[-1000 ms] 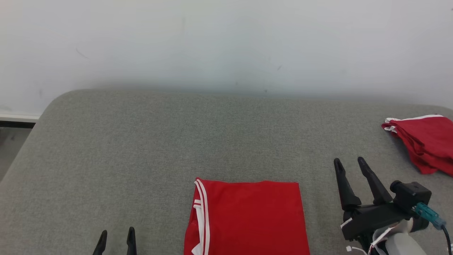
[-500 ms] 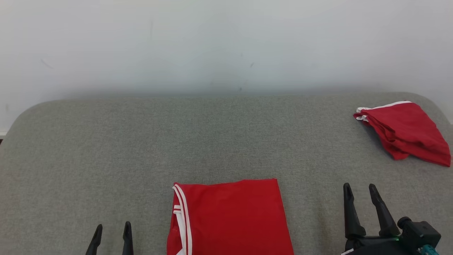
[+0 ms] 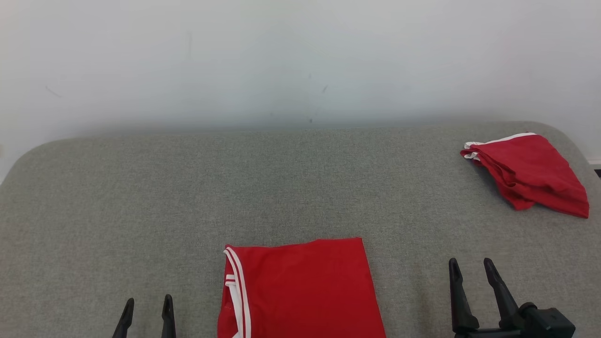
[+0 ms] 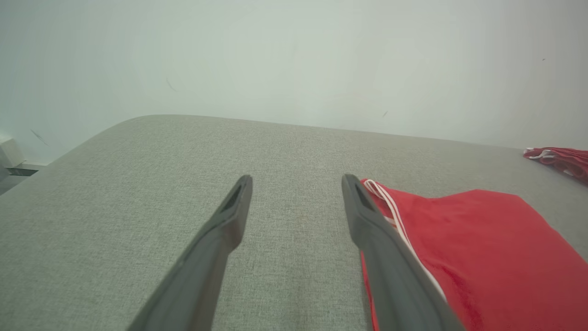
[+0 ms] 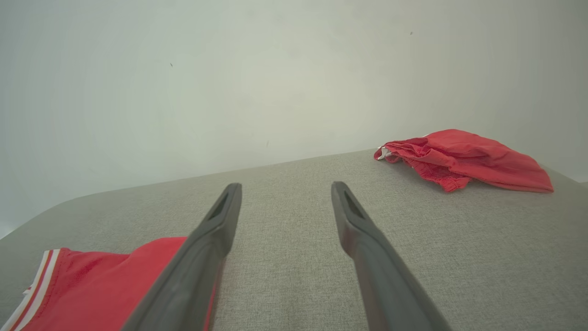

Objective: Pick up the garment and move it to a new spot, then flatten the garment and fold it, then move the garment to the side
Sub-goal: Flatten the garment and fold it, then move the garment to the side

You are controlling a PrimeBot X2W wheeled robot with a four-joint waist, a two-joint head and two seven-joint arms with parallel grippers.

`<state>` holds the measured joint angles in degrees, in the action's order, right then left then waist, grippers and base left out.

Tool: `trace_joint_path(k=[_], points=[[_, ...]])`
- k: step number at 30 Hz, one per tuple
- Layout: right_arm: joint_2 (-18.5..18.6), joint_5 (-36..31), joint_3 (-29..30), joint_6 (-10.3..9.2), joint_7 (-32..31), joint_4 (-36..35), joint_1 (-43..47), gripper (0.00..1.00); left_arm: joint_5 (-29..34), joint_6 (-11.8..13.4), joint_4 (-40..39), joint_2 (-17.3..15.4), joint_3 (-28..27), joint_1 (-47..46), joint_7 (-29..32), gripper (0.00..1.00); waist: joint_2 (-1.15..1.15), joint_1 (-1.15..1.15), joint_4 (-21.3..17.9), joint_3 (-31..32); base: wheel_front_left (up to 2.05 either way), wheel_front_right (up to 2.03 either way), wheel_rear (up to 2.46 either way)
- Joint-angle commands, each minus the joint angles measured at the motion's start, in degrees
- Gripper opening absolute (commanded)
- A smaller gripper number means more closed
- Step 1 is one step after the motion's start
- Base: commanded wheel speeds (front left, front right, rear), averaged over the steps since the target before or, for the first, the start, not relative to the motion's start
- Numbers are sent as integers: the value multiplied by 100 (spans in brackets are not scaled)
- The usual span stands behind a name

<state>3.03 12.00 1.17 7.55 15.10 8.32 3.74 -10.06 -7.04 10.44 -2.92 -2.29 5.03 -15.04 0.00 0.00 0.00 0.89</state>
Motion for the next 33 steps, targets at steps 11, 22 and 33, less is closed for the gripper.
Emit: trace_joint_path(k=[11,22,33], points=[[-19,24,-11,-11,9,-40,48,100,73,16,-10,6,-52,50,-8,100,0,0,16,-6,0,0,0],[-19,43,-68,-11,9,18,39,100,88,24,-1,6,-75,57,-8,100,0,0,18,-24,0,0,0],[-20,58,-99,-11,9,55,33,100,86,9,29,6,-100,40,-8,100,0,0,44,-28,0,0,0]])
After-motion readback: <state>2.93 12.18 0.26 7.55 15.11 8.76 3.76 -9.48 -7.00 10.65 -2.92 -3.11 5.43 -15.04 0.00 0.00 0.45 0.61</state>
